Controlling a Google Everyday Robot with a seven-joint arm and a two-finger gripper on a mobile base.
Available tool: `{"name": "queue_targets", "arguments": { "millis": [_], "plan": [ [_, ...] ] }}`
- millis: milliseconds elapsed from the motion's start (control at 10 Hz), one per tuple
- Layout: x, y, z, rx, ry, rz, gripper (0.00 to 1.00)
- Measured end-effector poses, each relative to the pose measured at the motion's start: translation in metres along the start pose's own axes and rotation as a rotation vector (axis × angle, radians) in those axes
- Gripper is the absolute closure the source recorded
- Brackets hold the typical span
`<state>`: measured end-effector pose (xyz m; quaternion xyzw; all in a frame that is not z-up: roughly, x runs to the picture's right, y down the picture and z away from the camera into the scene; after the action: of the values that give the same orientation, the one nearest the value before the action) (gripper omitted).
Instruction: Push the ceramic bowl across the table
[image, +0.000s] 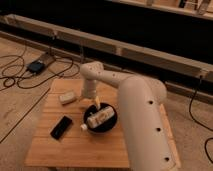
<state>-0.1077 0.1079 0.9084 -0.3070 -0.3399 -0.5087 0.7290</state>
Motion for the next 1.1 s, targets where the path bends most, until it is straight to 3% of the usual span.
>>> {"name": "queue_targets", "arguments": {
  "millis": [400, 1100],
  "plan": [
    [0.026, -0.008, -0.011, 0.037, 0.034, 0.004, 0.2],
    [0.06, -0.014, -0.025, 0.067, 0.082, -0.008, 0.2]
  ]
}}
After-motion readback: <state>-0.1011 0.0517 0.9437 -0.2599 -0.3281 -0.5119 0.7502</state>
